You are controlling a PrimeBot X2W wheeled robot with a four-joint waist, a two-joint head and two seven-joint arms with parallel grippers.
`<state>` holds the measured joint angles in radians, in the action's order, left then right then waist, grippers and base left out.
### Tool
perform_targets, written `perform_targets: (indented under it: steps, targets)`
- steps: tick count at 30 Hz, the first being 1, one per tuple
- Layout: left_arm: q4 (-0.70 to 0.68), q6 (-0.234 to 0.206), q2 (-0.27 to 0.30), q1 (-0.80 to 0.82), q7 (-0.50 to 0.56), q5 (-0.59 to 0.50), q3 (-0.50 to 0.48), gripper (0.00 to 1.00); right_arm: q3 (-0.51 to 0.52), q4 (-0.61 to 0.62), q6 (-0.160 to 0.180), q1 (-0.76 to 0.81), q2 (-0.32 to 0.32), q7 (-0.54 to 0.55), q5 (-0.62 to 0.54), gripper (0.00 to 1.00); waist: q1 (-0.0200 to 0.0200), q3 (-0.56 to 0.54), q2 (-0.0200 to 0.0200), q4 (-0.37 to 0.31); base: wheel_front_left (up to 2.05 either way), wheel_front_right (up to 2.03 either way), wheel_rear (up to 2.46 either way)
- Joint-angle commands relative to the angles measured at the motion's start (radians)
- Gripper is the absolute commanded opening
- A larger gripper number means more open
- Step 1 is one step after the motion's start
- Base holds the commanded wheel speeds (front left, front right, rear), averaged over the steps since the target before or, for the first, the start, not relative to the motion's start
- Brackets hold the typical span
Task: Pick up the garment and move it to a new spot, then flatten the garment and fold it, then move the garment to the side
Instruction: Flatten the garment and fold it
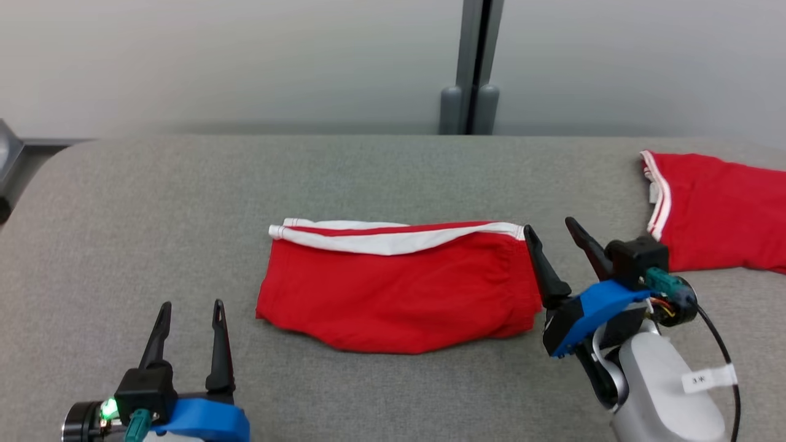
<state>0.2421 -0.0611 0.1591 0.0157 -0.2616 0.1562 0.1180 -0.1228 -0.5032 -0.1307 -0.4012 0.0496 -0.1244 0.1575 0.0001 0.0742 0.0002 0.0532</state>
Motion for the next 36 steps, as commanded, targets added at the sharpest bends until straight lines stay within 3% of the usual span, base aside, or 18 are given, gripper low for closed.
perform_targets:
  steps: [1, 8, 15, 19, 21, 22, 28, 36]
  targets:
    - [-0.005, 0.004, -0.001, 0.026, -0.004, -0.009, 0.003, 1.00, 0.005, -0.055, 0.000, -0.036, 0.002, 0.007, -0.003, 1.00, -0.0001, 0.039, -0.0002, 0.032, 0.00, 0.00, 0.00]
    - [0.001, 0.008, -0.023, 0.068, -0.004, -0.016, 0.001, 1.00, 0.015, -0.327, 0.000, -0.145, 0.011, -0.029, -0.030, 1.00, -0.0001, 0.114, -0.0002, 0.063, 0.00, 0.00, 0.00]
    - [0.004, 0.009, -0.036, 0.089, -0.004, -0.026, -0.004, 1.00, 0.018, -0.492, 0.000, -0.167, 0.007, -0.074, -0.010, 1.00, -0.0001, 0.134, -0.0002, 0.066, 0.00, 0.00, 0.00]
    - [0.012, 0.017, -0.047, 0.098, -0.004, -0.030, -0.004, 1.00, -0.029, -0.549, 0.000, -0.160, 0.002, -0.091, 0.057, 1.00, -0.0001, 0.137, -0.0002, 0.060, 0.00, 0.00, 0.00]
    - [0.015, 0.018, -0.051, 0.104, -0.004, -0.033, -0.001, 1.00, -0.078, -0.545, 0.000, -0.167, 0.000, -0.097, 0.113, 0.27, -0.0001, 0.138, -0.0002, 0.058, 0.00, 0.00, 0.00]
    - [0.014, 0.021, -0.052, 0.107, -0.004, -0.035, -0.001, 1.00, -0.099, -0.540, 0.000, -0.172, -0.002, -0.104, 0.135, 0.00, -0.0001, 0.138, -0.0002, 0.056, 0.00, 0.00, 0.00]
    - [0.016, 0.024, -0.053, 0.097, -0.004, -0.041, -0.014, 1.00, -0.150, -0.536, 0.000, -0.212, 0.016, -0.131, 0.197, 0.00, -0.0001, 0.122, -0.0002, 0.036, 0.00, 0.00, 0.00]
    - [0.011, 0.028, -0.054, 0.053, -0.004, -0.042, -0.033, 1.00, -0.213, -0.521, 0.000, -0.175, 0.180, -0.090, 0.295, 0.00, -0.0001, 0.077, -0.0002, -0.018, 0.00, 0.00, 0.00]
